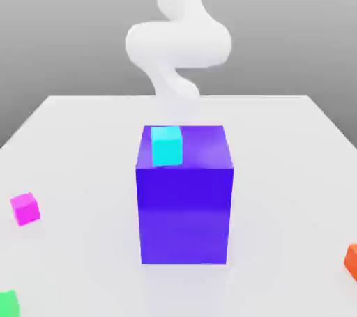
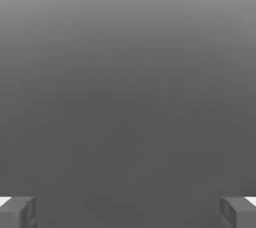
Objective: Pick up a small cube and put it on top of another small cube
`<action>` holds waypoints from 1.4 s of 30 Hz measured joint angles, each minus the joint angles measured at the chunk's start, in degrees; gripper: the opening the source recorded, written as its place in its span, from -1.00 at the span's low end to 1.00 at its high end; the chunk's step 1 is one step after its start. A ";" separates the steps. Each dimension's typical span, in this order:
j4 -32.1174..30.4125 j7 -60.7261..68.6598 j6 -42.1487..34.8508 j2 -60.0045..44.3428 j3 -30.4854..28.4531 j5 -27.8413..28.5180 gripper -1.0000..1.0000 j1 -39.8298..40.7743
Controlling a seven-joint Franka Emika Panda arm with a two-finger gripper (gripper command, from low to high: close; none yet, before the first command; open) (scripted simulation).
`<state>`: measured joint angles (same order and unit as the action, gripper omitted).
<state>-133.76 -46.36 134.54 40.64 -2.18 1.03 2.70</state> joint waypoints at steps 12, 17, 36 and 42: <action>-9.55 -0.03 13.38 -24.82 -13.62 1.60 0.00 12.29; -13.48 2.72 18.89 -35.39 -20.04 -1.58 0.00 16.65; -15.39 19.43 34.26 -61.55 -9.92 -23.37 -1.00 35.94; -17.74 10.57 26.32 -50.95 -17.87 -11.90 -1.00 30.24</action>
<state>-151.49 -35.79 160.87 -10.31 -20.04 -10.87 32.94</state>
